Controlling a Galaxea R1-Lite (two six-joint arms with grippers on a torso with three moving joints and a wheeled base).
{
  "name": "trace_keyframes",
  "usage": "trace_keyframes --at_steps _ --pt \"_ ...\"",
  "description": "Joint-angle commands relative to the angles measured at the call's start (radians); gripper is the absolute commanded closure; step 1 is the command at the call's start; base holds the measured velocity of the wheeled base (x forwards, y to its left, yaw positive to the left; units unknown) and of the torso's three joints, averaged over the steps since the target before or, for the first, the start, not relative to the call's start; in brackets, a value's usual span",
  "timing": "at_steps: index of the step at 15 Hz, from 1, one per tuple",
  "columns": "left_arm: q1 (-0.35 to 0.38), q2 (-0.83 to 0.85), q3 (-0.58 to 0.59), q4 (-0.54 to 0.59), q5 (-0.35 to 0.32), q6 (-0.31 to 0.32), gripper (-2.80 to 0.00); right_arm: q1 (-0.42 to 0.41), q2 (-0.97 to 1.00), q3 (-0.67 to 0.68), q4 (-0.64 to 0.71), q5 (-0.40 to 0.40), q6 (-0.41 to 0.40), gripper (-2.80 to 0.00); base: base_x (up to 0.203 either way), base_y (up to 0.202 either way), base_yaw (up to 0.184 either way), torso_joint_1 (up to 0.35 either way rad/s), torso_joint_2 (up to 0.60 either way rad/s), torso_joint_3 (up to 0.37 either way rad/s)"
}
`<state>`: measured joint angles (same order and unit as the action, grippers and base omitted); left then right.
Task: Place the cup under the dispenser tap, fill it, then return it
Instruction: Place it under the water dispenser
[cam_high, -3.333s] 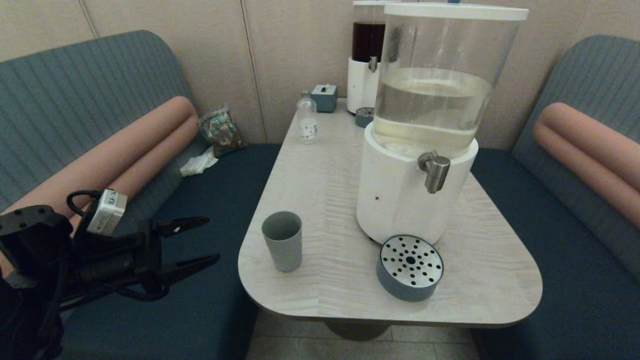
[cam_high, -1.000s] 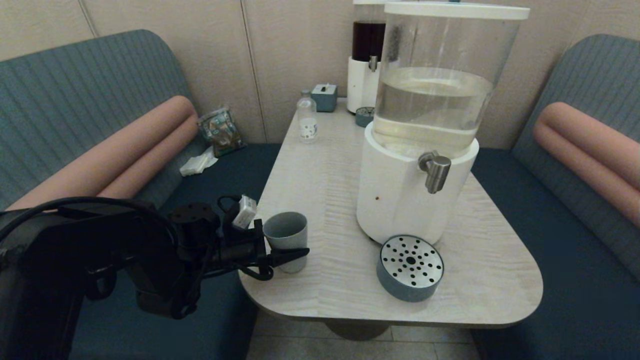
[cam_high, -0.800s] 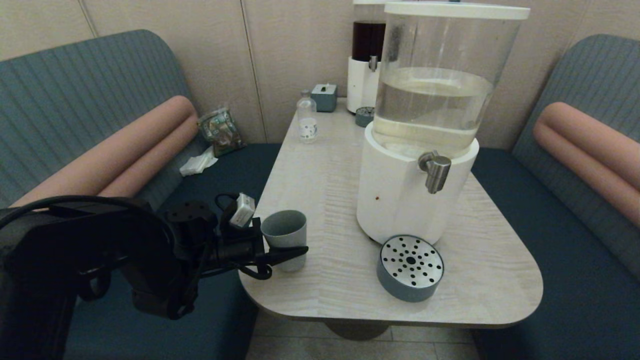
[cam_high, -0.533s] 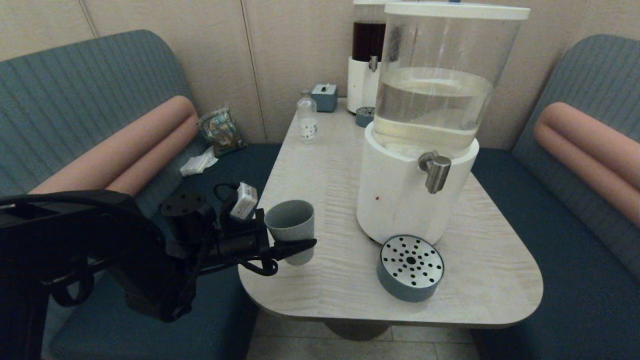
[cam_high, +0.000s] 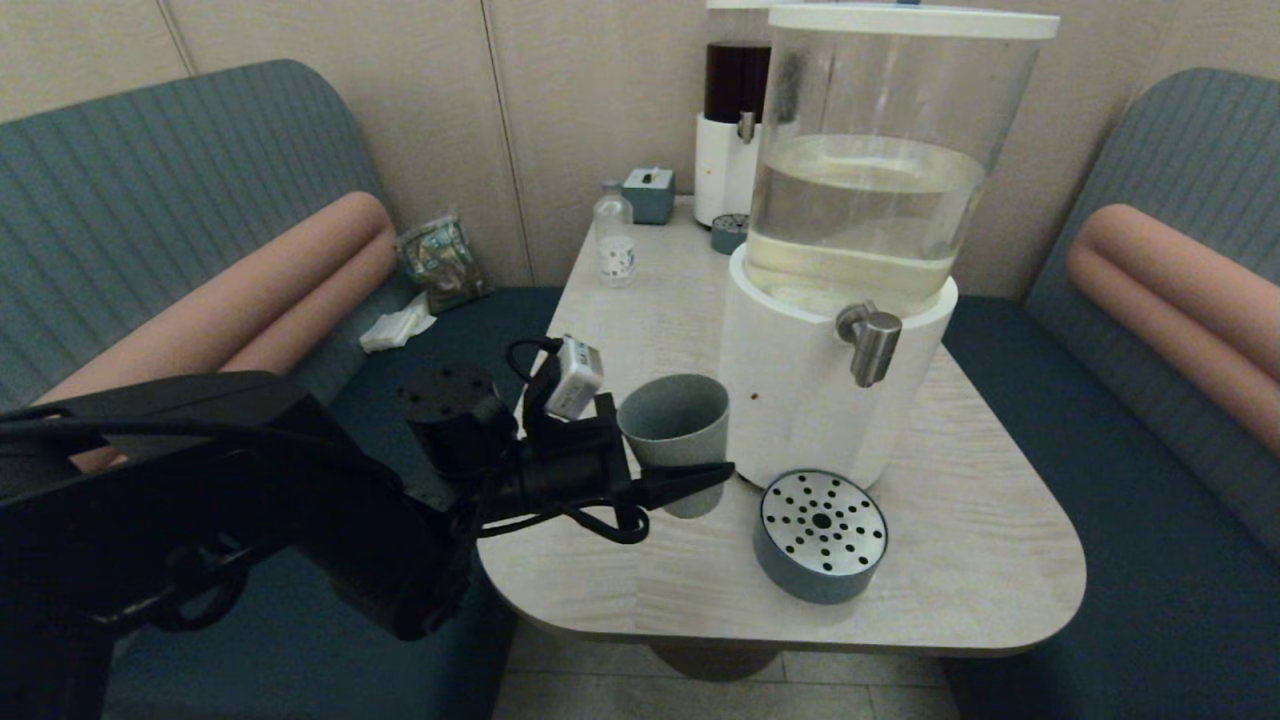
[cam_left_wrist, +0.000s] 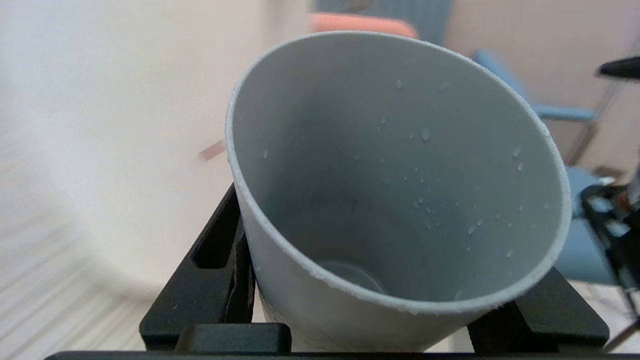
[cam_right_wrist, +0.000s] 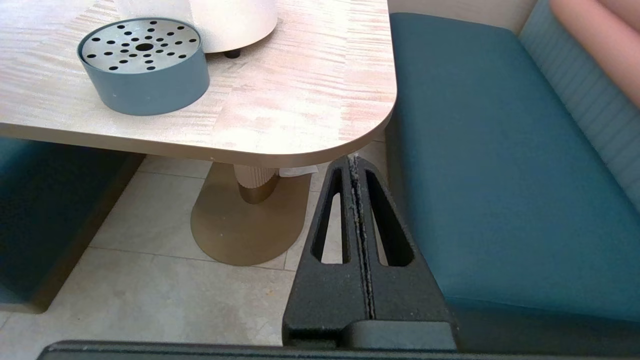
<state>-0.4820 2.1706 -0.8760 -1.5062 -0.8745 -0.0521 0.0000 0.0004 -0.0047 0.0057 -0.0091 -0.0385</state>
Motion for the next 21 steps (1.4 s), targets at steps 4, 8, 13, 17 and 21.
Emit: trace_keyframes --at_steps 4,8,13,17,21 --pt "-0.124 0.134 -0.137 -0.009 0.061 -0.017 0.00 0.000 -0.003 0.000 0.000 0.000 0.000 0.00 0.000 0.000 0.000 0.000 0.00 0.000" --pt "-0.173 0.223 -0.277 -0.007 0.084 -0.039 0.00 0.000 -0.003 0.000 0.000 0.000 0.000 0.00 0.000 0.000 0.000 0.000 0.00 0.000" --pt "-0.187 0.315 -0.371 -0.005 0.089 -0.041 0.00 0.000 -0.003 0.000 0.000 0.000 0.006 0.00 0.000 0.000 0.000 0.000 0.00 0.000" --pt "-0.184 0.341 -0.433 -0.005 0.089 -0.045 0.00 0.000 -0.003 0.000 0.000 -0.002 0.003 0.00 0.000 0.000 0.000 0.000 0.00 0.000" --pt "-0.184 0.365 -0.452 -0.009 0.091 -0.055 0.00 0.000 -0.003 0.000 0.000 0.000 0.002 0.00 0.000 0.000 0.000 0.000 0.00 0.000"
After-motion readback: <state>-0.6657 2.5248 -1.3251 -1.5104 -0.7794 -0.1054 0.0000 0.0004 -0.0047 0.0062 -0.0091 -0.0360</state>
